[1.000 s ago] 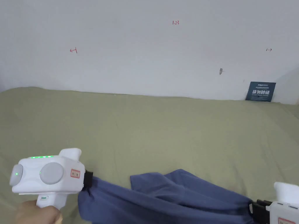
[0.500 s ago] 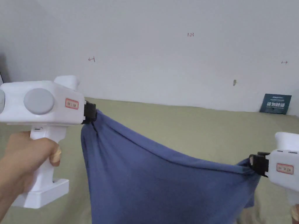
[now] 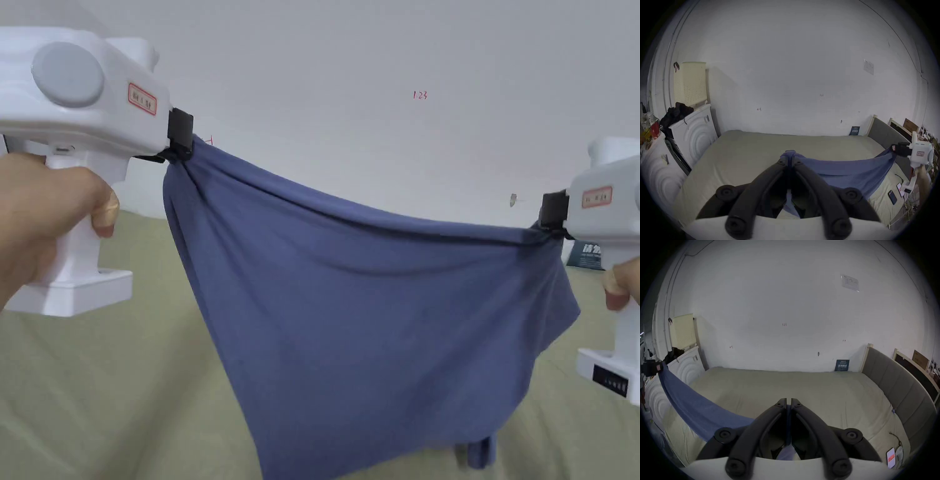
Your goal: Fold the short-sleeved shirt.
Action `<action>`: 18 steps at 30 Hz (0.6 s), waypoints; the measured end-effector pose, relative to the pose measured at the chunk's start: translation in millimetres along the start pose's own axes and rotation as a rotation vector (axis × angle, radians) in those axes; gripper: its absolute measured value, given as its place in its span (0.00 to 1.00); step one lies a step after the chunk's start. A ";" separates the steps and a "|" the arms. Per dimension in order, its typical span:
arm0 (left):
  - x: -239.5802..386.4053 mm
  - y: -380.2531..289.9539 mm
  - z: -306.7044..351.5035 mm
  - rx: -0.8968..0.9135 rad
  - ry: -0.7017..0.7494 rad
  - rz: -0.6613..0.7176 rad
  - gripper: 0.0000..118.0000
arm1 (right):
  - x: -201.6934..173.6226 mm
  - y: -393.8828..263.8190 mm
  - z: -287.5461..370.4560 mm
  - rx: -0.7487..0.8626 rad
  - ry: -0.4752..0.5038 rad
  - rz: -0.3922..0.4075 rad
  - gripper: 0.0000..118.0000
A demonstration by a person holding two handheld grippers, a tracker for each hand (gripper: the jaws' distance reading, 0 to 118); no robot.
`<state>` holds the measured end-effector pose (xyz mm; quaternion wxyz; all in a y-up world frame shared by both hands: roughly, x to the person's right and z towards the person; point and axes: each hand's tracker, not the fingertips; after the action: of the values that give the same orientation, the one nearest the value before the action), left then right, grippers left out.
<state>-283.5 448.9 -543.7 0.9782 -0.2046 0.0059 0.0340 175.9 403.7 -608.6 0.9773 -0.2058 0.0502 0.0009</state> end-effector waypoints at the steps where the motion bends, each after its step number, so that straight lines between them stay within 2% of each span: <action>1: -0.4 4.1 -1.7 0.000 0.003 0.000 0.03 | 0.0 6.4 -3.2 -0.001 -0.001 -0.001 0.04; 9: 1.8 23.7 -23.0 -0.006 0.043 0.001 0.03 | -2.8 29.2 -40.4 0.005 -0.015 -0.064 0.04; 18: -11.5 -54.6 -40.5 -0.147 0.006 0.058 0.03 | 3.9 -39.2 -47.7 -0.103 -0.047 -0.010 0.04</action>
<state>-291.1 382.1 -558.6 0.9591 -0.2757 0.0120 0.0621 176.0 348.6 -636.7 0.9663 -0.2560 0.0261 0.0035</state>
